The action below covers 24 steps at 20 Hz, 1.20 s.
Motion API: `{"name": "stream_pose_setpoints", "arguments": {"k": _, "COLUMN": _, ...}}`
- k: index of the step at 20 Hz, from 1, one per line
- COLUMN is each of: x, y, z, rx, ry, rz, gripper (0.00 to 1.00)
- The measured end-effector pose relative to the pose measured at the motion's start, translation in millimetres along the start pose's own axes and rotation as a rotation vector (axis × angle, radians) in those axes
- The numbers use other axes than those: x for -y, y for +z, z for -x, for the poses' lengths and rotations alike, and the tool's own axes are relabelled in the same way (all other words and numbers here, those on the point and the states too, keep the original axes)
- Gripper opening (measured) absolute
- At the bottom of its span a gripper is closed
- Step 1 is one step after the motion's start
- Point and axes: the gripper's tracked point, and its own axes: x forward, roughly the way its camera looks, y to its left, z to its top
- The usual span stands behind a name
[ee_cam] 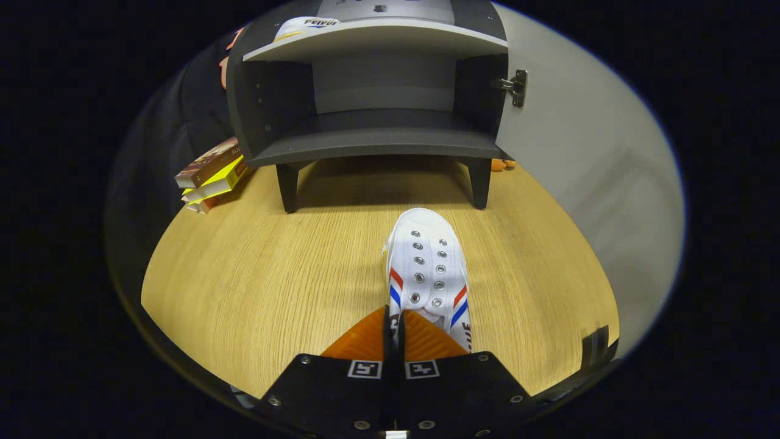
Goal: Open the shoe cabinet door, grab the shoes and put them into the shoe cabinet, then close the shoe cabinet door.
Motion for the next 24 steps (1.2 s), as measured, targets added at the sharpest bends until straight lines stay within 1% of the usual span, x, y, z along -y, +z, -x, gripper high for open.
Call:
{"name": "stream_pose_setpoints", "arguments": {"k": 6, "x": 0, "y": 45, "z": 46, "rx": 0.084, "ry": 0.007, "rz": 0.052, "gripper": 0.0}}
{"name": "stream_pose_setpoints", "arguments": {"k": 10, "x": -7, "y": 80, "z": 87, "rx": 0.144, "ry": 0.018, "rz": 0.047, "gripper": 0.0}}
{"name": "stream_pose_setpoints", "arguments": {"k": 14, "x": -13, "y": 108, "z": 126, "rx": 0.15, "ry": 0.003, "rz": 0.049, "gripper": 0.0}}
{"name": "stream_pose_setpoints", "arguments": {"k": 16, "x": -18, "y": 124, "z": 145, "rx": 0.174, "ry": 0.014, "rz": 0.029, "gripper": 0.0}}
{"name": "stream_pose_setpoints", "arguments": {"k": 24, "x": -34, "y": 188, "z": 199, "rx": 0.286, "ry": 0.01, "rz": 0.023, "gripper": 0.0}}
